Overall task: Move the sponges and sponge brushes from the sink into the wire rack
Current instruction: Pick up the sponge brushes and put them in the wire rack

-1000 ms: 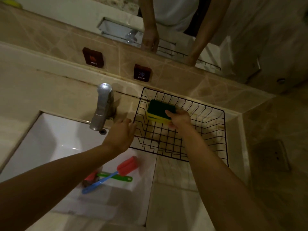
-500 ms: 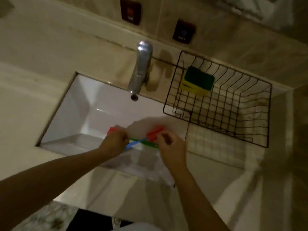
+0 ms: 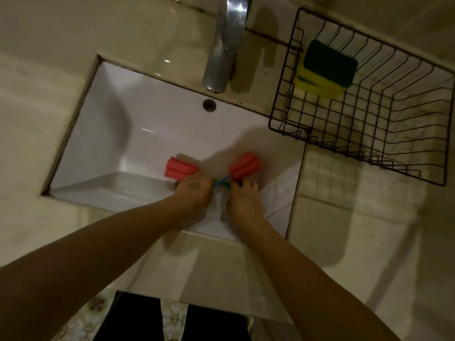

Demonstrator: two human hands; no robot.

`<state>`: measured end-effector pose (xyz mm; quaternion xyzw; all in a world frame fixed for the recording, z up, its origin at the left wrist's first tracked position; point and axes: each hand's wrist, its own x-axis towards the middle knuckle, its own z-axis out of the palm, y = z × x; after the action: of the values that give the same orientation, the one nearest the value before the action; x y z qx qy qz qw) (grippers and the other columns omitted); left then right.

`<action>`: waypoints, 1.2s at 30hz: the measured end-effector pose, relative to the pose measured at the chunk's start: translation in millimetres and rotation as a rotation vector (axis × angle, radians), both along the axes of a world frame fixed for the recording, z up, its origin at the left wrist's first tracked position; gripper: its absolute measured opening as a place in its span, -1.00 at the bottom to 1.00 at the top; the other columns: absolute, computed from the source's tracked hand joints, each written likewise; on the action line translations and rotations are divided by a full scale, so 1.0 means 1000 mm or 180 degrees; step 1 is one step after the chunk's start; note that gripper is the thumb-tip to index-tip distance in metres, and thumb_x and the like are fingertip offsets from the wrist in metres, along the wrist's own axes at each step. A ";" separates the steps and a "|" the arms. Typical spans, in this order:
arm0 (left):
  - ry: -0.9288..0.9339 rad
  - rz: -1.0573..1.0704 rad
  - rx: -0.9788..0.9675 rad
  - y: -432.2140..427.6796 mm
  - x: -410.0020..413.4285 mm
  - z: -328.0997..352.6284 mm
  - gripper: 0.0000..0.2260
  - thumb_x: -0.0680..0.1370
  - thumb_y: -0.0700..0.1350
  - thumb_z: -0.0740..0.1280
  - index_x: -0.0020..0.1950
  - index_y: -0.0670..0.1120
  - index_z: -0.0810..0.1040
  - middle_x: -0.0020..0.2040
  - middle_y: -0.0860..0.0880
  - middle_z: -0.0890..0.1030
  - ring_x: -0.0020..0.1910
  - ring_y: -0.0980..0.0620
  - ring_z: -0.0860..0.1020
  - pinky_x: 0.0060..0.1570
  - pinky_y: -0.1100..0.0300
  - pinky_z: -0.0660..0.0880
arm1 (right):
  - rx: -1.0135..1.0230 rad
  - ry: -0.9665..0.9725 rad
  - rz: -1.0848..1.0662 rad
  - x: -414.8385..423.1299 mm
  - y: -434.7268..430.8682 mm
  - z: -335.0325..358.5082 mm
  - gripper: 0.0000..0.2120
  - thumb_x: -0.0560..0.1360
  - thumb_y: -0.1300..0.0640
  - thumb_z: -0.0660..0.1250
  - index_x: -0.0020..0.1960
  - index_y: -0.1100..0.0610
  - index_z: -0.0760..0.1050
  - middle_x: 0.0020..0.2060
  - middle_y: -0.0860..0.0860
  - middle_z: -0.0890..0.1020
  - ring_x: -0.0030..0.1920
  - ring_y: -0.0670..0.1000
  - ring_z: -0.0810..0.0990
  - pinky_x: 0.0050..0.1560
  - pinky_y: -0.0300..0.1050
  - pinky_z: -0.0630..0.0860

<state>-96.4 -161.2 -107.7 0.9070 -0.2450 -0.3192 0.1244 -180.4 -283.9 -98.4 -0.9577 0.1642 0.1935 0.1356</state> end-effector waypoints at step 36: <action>0.1125 0.1048 -0.2017 0.054 0.007 0.222 -0.69 0.39 -0.39 0.27 -0.47 -0.09 0.36 -0.45 -0.11 0.38 -0.50 0.04 0.38 -0.48 0.21 0.37 | 0.0181 -0.0544 -0.2181 -0.010 0.006 0.206 -0.78 0.30 0.01 0.25 -0.17 0.13 0.51 -0.20 0.15 0.63 -0.17 0.23 0.64 -0.22 -0.07 0.54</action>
<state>-89.8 -107.1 114.8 0.7820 -0.1575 -0.3547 0.4877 -190.9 -277.5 107.7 -0.8556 0.4585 0.0604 0.2325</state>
